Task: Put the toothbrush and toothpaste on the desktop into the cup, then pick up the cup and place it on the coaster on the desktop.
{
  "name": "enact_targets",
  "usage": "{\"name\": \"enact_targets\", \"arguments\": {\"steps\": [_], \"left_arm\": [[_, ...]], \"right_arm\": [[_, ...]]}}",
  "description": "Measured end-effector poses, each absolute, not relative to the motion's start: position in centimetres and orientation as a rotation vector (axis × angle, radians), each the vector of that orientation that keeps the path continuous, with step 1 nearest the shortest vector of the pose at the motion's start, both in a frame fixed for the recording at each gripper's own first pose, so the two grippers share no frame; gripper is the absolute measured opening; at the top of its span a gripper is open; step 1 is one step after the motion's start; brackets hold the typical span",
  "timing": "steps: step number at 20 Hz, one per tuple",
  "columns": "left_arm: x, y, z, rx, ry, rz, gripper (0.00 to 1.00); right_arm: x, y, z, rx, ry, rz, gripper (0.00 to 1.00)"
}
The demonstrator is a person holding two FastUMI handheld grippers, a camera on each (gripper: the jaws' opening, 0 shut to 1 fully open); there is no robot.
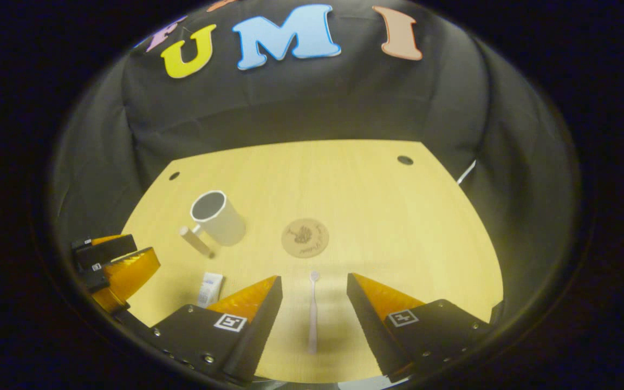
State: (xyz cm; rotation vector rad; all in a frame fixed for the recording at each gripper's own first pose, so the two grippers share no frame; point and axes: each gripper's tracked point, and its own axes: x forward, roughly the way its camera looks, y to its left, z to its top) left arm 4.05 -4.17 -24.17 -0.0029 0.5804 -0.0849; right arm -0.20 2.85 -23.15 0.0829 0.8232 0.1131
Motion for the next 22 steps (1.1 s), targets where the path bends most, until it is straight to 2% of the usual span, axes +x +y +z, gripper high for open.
{"name": "enact_targets", "arguments": {"steps": [5, 6, 9, 15, 22], "left_arm": [[3.3, -4.8, -32.1, 0.013, 0.797, -0.107, 0.94], [3.2, -4.8, -33.0, 0.011, 0.834, -0.107, 0.96], [3.1, -5.1, -35.6, -0.008, 0.930, -0.102, 0.93], [2.4, -3.1, -38.9, -0.021, 1.100, -0.075, 0.94], [1.1, -1.8, -42.2, -0.036, 1.226, 0.000, 0.96]], "right_arm": [[-0.9, 3.2, -28.0, 0.066, 0.996, 0.127, 0.80], [-0.9, 3.2, -28.8, 0.057, 1.022, 0.127, 0.80], [-1.4, 3.3, -31.0, 0.037, 1.108, 0.143, 0.80], [-2.0, 3.4, -34.0, -0.021, 1.240, 0.167, 0.80], [-2.2, 2.8, -36.1, -0.057, 1.338, 0.147, 0.80]]}}
